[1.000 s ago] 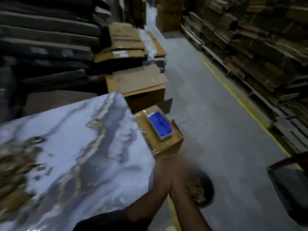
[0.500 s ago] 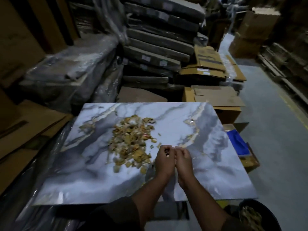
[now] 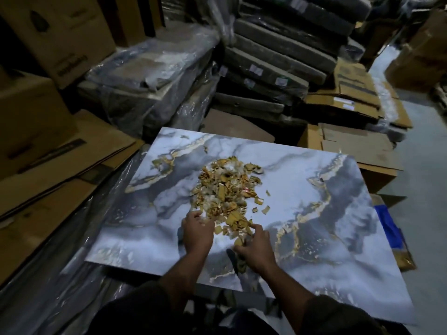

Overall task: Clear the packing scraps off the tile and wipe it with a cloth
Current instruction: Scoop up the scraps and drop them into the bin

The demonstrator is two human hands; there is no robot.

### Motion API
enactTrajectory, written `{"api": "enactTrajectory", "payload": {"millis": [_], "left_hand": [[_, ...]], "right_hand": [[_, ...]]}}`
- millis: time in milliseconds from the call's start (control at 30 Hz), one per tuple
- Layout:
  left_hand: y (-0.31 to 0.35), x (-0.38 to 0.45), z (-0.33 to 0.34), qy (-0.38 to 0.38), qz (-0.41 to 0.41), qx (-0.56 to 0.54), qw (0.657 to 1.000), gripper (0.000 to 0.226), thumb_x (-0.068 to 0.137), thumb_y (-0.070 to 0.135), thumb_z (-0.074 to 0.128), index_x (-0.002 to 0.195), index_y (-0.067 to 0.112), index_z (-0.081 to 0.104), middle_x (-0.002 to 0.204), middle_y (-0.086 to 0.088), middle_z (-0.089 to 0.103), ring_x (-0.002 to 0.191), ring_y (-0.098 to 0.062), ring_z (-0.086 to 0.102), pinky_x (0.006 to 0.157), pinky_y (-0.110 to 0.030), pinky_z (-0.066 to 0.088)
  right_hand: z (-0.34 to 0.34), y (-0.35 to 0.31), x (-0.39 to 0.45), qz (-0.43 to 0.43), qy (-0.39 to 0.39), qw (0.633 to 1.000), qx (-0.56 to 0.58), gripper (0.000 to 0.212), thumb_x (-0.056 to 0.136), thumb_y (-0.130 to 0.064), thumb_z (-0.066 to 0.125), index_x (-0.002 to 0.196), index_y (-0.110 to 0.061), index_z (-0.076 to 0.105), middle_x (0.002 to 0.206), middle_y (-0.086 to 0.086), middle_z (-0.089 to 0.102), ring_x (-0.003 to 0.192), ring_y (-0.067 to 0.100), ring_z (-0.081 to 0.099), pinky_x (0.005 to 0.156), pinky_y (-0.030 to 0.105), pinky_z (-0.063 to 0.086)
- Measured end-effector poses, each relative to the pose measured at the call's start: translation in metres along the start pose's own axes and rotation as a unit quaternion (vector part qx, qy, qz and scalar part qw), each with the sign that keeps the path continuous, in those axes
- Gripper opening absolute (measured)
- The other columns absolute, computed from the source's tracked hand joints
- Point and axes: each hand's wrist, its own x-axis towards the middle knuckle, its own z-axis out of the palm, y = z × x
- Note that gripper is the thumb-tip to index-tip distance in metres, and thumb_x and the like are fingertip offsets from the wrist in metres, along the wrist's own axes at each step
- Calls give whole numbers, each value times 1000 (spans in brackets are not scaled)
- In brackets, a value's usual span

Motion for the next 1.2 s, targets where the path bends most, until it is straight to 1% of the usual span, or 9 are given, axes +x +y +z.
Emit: {"api": "enactTrajectory", "payload": {"millis": [100, 200, 300, 467, 600, 767, 900, 1033, 1200], "left_hand": [[-16, 23, -4, 6, 16, 90, 996, 65, 78, 29, 80, 136, 16, 54, 136, -14, 49, 123, -36, 51, 101, -43, 49], [-27, 43, -5, -32, 23, 111, 993, 84, 77, 29, 84, 148, 13, 43, 148, -13, 42, 138, -33, 42, 113, -44, 42], [-35, 50, 0, -62, 36, 104, 992, 81, 75, 23, 85, 145, 9, 47, 143, -15, 51, 134, -32, 48, 108, -38, 43], [-45, 45, 7, -67, 37, 109, 991, 75, 76, 24, 84, 142, 14, 51, 137, -9, 48, 122, -29, 57, 103, -44, 51], [-42, 47, 15, -114, 41, 96, 988, 73, 74, 23, 87, 138, 19, 52, 127, -4, 45, 115, -27, 61, 96, -46, 55], [-34, 53, 24, -134, 44, 69, 988, 74, 75, 29, 89, 137, 20, 50, 122, -2, 49, 104, -22, 64, 91, -43, 58], [-25, 59, 19, -163, 72, 27, 984, 59, 80, 30, 81, 130, 31, 49, 116, 6, 60, 93, -4, 66, 84, -36, 60], [-19, 73, 6, -178, 80, 24, 980, 39, 92, 26, 67, 130, 25, 56, 116, 8, 67, 101, -8, 67, 94, -41, 56], [-18, 83, -5, -225, 98, 48, 968, 25, 99, 15, 56, 121, 20, 68, 117, 3, 71, 108, -12, 66, 98, -37, 54]], "right_hand": [[15, 5, 12, -7, -26, 999, -32, 90, 65, -37, 90, 138, -22, 39, 124, 5, 39, 109, 27, 56, 89, 32, 50], [19, -1, 26, -22, -22, 999, 8, 71, 75, -20, 78, 138, -22, 45, 120, 2, 44, 98, 23, 60, 83, 30, 52], [11, -2, 33, -57, -10, 995, 75, 63, 82, -19, 74, 140, -28, 49, 120, -5, 58, 91, 9, 62, 80, 31, 55], [-10, 25, 7, -99, -42, 993, 48, 93, 63, -60, 83, 140, -51, 34, 118, -27, 42, 95, -2, 57, 70, 16, 51], [1, 37, -8, -122, -91, 988, 23, 106, 64, -36, 84, 148, -51, 21, 121, -20, 32, 95, 1, 57, 64, 22, 56], [14, 17, 6, -114, -60, 992, 12, 84, 82, -7, 74, 145, -41, 29, 127, -6, 34, 86, -1, 54, 66, 4, 41], [21, -15, 26, -122, 23, 992, 30, 61, 92, -12, 66, 145, -26, 40, 126, -4, 38, 99, 13, 59, 78, 15, 43], [25, -35, 44, -189, 113, 975, -18, 51, 89, -27, 65, 134, -29, 44, 128, -5, 41, 116, 17, 49, 94, 30, 46], [34, -45, 81, -259, 116, 940, -192, 84, 81, -76, 53, 152, -33, 37, 161, 6, 28, 154, 30, 17, 119, 61, 19]]}}
